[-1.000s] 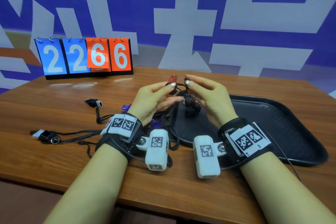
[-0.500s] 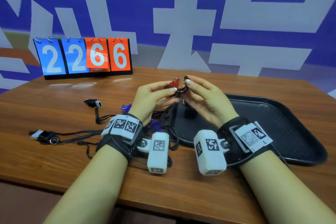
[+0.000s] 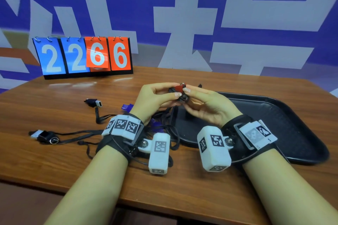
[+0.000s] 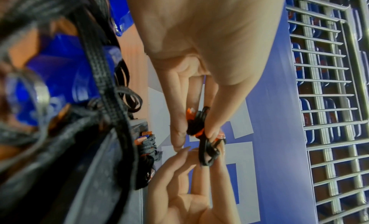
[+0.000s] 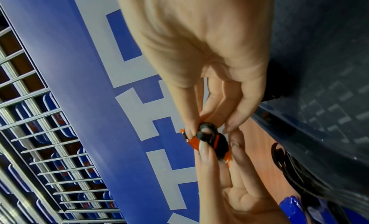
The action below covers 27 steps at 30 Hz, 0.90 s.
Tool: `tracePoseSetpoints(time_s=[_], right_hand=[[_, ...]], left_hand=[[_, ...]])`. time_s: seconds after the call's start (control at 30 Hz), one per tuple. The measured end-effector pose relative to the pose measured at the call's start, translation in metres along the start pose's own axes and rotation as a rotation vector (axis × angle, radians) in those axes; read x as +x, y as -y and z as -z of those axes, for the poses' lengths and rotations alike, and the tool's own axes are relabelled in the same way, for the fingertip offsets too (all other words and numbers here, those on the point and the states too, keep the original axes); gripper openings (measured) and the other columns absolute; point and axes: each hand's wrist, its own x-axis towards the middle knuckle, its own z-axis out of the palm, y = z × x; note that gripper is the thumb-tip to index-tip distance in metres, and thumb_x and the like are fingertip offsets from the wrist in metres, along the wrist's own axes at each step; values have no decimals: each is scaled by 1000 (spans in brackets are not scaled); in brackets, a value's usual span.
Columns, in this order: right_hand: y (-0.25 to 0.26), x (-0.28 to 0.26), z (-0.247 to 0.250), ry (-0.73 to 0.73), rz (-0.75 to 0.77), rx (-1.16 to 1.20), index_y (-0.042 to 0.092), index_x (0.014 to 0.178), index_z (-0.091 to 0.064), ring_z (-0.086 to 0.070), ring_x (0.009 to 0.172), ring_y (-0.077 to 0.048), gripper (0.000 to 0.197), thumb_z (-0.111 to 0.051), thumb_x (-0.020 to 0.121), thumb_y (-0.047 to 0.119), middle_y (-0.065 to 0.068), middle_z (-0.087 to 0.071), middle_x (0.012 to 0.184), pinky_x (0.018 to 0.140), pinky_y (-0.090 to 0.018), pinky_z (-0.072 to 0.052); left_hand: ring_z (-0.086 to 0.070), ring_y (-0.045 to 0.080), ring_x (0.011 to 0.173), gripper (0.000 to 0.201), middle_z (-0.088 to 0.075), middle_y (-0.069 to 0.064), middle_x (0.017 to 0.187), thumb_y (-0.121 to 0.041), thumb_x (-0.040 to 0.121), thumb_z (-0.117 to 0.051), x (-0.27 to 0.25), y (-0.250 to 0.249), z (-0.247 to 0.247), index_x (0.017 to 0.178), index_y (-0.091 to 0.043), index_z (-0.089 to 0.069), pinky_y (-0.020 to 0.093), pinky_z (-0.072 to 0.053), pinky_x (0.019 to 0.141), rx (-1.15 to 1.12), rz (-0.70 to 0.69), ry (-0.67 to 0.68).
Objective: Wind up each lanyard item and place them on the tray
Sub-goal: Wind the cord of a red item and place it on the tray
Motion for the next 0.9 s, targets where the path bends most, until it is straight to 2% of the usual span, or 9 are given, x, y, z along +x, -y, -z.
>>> tracePoseSetpoints(time_s=[0.1, 0.17, 0.3, 0.37, 0.5, 0.6, 0.7, 0.8, 0.9], right_hand=[[-2, 2, 2, -26, 46, -107, 6, 106, -73, -68, 78, -17, 22, -72, 84, 5, -8, -73, 85, 74, -26, -59], [-5, 3, 2, -52, 108, -205, 6, 103, -74, -68, 76, -16, 18, -72, 85, 6, -8, -74, 85, 76, -27, -58], [-7, 2, 1, -98, 229, -373, 1, 100, -74, -64, 84, -23, 15, -72, 85, 5, -16, -73, 94, 81, -29, -59], [-5, 0, 1, -101, 254, -416, 0, 99, -74, -63, 81, -23, 14, -71, 86, 3, -16, -72, 89, 76, -25, -59], [-4, -3, 0, -168, 335, -608, 3, 94, -76, -62, 65, -11, 10, -73, 85, 6, -7, -69, 73, 64, -16, -56], [-5, -3, -3, -200, 312, -592, -1, 86, -75, -55, 59, -15, 8, -72, 83, 5, -10, -59, 64, 66, -24, -56], [-4, -4, -6, -194, 235, -544, 1, 76, -65, -49, 56, -13, 9, -67, 84, 5, -6, -51, 60, 58, -24, -57], [-4, -3, -8, -211, 172, -508, 10, 70, -54, -43, 53, -12, 16, -62, 84, 7, 2, -43, 52, 52, -23, -50], [-5, -5, -10, -177, 174, -482, 13, 72, -51, -53, 53, -12, 18, -57, 87, 6, -4, -48, 66, 49, -21, -49]], left_hand=[[-74, 30, 91, 31, -75, 18, 103, 7, 83, -71, 2, 2, 2, 114, 3, -70, 29, -61, 74, 46, -14, 0], [-75, 28, 87, 32, -74, 21, 104, 8, 83, -71, 2, 3, 3, 115, 4, -69, 27, -60, 71, 72, -10, -1], [-75, 25, 79, 35, -73, 22, 105, 8, 84, -69, 2, 2, 5, 119, 3, -68, 24, -59, 69, 81, 15, 20], [-75, 26, 81, 35, -74, 20, 104, 7, 84, -70, 2, 2, 6, 118, 0, -69, 25, -59, 70, 84, 18, 38], [-75, 28, 83, 34, -75, 18, 102, 6, 84, -71, 2, 2, 5, 117, 0, -69, 24, -59, 70, 124, 9, 32], [-75, 20, 81, 34, -75, 13, 102, 3, 82, -74, 3, 2, 6, 115, -2, -71, 22, -58, 70, 223, -56, 4], [-75, 19, 87, 33, -76, 4, 104, -5, 79, -80, 5, 5, 10, 112, -10, -75, 33, -60, 80, 362, -132, 0], [-73, 16, 95, 33, -76, -2, 105, -10, 78, -82, 4, 5, 11, 109, -15, -76, 42, -57, 91, 440, -197, 9], [-72, 15, 98, 32, -76, -1, 106, -10, 78, -82, 3, 3, 9, 109, -13, -76, 45, -56, 93, 435, -219, 16]])
